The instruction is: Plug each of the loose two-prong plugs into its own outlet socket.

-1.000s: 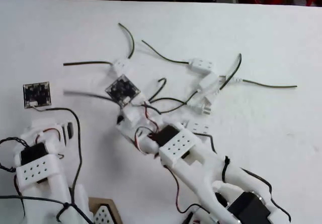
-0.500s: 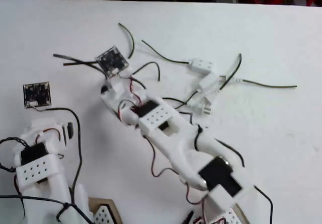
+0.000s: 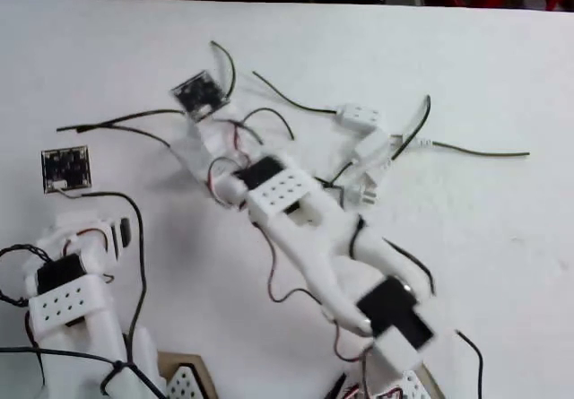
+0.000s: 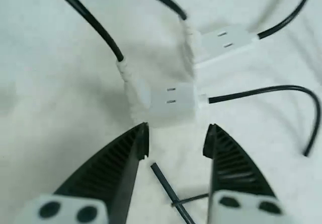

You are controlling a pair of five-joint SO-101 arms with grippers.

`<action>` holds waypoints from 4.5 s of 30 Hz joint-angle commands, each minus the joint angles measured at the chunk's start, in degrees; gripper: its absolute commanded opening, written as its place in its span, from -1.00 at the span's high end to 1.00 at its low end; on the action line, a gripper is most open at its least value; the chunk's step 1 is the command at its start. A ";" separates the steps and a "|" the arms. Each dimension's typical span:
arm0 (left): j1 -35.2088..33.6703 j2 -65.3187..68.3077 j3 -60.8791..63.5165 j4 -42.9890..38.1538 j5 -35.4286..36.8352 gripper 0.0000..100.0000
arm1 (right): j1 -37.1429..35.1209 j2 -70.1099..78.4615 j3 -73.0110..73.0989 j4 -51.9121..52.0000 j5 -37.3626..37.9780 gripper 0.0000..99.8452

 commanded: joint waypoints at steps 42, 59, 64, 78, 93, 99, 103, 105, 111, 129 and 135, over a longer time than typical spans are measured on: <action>-0.13 -1.54 -1.41 -1.32 0.44 0.52 | 28.88 17.63 -19.87 43.65 38.24 0.67; -0.13 -1.45 -1.41 -1.32 0.26 0.52 | 31.16 24.40 -27.60 44.79 38.24 0.67; -0.13 -1.45 -1.41 -1.32 0.26 0.52 | 33.01 24.57 -27.25 44.88 38.24 0.67; -0.13 -1.36 -1.41 -1.32 0.18 0.52 | 32.48 28.70 -27.69 49.19 38.24 0.68; -0.13 -1.36 -1.32 -1.32 0.18 0.52 | 31.87 20.09 -27.34 46.64 37.80 0.97; -0.13 -1.36 -1.32 -1.32 0.18 0.52 | 26.68 21.05 -27.25 46.81 34.55 0.97; -0.13 -1.27 -1.32 -1.32 0.18 0.52 | 23.08 26.68 -27.69 45.23 30.68 0.96; -0.13 -1.27 -1.32 -1.32 0.18 0.52 | 22.37 28.18 -27.69 43.47 29.54 0.96; -0.13 -1.27 -1.32 -1.32 0.18 0.52 | 20.88 28.35 -27.78 45.93 28.84 0.70; -0.13 -1.27 -1.32 -1.32 0.18 0.52 | 20.88 31.60 -33.23 45.93 29.27 0.88; -0.13 -1.27 -1.32 -1.32 0.18 0.52 | 20.97 31.16 -33.32 46.02 29.27 0.96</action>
